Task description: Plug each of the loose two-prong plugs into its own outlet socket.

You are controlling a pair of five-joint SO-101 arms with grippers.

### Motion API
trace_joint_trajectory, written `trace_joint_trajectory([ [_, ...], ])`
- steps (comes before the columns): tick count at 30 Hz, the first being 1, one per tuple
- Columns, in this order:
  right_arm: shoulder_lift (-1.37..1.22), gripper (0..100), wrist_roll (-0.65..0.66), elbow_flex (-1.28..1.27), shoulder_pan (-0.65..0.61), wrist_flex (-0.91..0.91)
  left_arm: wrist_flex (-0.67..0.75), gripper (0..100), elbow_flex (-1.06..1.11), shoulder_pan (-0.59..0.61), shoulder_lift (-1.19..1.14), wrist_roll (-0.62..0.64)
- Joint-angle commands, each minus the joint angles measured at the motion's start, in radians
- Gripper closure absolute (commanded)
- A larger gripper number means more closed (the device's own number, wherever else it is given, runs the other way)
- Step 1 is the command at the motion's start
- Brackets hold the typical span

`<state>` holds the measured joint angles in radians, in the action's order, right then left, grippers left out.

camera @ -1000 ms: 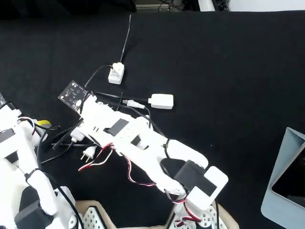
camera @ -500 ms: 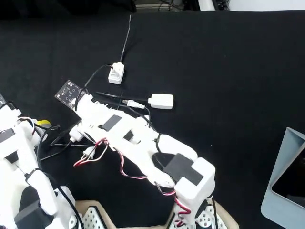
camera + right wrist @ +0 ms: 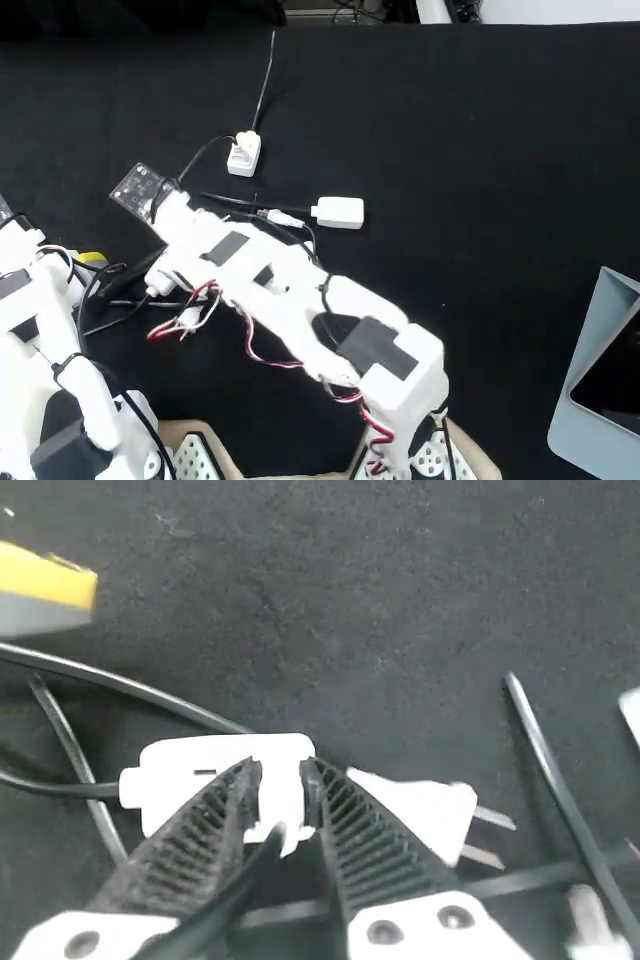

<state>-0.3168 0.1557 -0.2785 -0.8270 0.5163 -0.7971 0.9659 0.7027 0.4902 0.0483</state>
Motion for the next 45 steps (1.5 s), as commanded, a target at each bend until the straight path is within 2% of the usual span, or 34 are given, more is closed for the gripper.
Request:
trace_joint_trajectory([
  [1, 0.12, 98.7, 0.003, 0.018, 0.101, 0.026, 0.014, 68, -0.004, 0.005, 0.028, 0.002],
  [10, 0.389, 98.7, -0.011, -0.033, 0.324, 0.005, 0.014, 68, -0.004, 0.005, 0.028, 0.002],
  [15, 0.398, 98.7, -0.075, -0.033, 0.497, -0.124, 0.014, 68, -0.004, 0.005, 0.028, 0.002],
  [18, 0.349, 98.6, -0.075, -0.033, 0.565, -0.213, 0.014, 68, -0.004, 0.005, 0.028, 0.002],
  [22, 0.24, 98.6, -0.075, -0.015, 0.595, -0.319, 0.014, 68, -0.004, 0.005, 0.028, 0.002],
  [27, 0.03, 98.6, -0.077, 0.143, 0.64, -0.33, 0.015, 68, 0.002, 0.005, 0.028, 0.002],
  [31, -0.137, 98.6, -0.143, 0.285, 0.677, -0.327, 0.057, 68, 0.024, 0.005, 0.028, 0.002],
  [36, -0.26, 98.1, -0.152, 0.45, 0.683, -0.18, 0.058, 68, 0.024, 0.005, 0.028, 0.002],
  [41, -0.354, 85.6, -0.21, 0.613, 0.68, 0.026, 0.058, 68, 0.024, 0.005, 0.028, 0.002],
  [45, -0.44, 84.2, -0.244, 0.766, 0.684, 0.163, 0.058, 68, 0.024, 0.005, 0.028, 0.002],
])
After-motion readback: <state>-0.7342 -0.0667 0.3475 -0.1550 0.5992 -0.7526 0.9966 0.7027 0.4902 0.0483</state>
